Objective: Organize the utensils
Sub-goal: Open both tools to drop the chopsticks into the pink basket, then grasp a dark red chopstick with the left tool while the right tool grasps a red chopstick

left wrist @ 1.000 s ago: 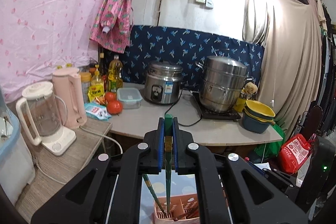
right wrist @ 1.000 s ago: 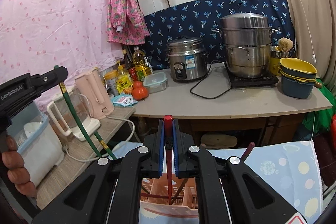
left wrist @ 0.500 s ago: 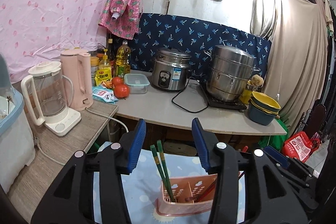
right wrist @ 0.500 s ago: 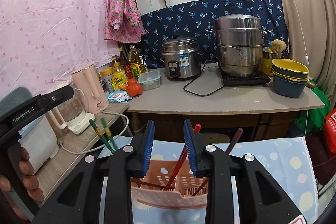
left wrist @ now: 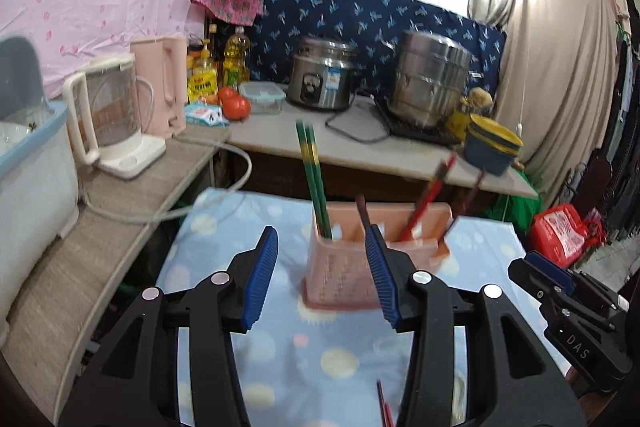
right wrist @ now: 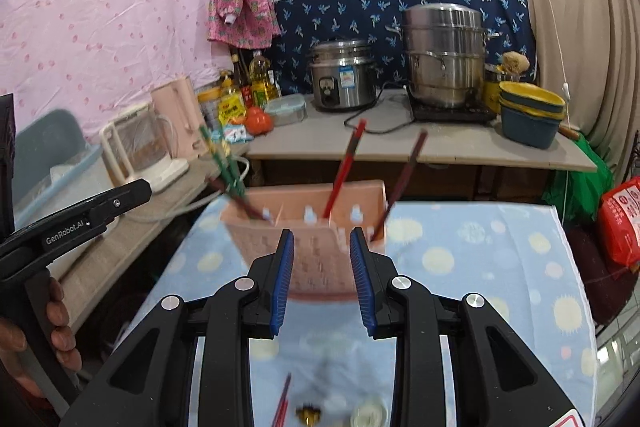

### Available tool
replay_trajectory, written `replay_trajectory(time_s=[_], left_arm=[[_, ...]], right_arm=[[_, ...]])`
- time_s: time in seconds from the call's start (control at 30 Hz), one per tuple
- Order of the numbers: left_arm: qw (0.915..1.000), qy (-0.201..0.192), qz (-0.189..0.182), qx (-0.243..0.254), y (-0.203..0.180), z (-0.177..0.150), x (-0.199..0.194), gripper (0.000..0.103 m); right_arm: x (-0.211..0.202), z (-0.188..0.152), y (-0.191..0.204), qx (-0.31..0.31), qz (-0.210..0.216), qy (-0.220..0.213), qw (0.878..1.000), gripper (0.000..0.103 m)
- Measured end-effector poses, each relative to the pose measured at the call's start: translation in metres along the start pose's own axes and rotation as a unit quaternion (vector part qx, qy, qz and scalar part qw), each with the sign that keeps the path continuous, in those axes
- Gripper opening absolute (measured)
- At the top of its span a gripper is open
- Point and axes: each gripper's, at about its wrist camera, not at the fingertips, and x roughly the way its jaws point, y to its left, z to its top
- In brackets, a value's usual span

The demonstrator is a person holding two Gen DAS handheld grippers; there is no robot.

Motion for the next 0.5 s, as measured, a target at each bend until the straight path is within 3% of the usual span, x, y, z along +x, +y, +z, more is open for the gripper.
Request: replay_trajectory(time_s=[0.2,0.5], left_arm=[[0.9984,0.056,-0.009,0.006,-0.002,-0.078,-0.021,0.043],[0.9896,0.143,-0.017,0.01,-0.003,-0.181,-0.045,0.043]], right_arm=[[-0.043,-0.077,0.005,-0.018,-0.023,0.039,0.999,0.028],[-0.089,-0.188,0.023,-0.016,-0.016,0.127,0.992,0.028]])
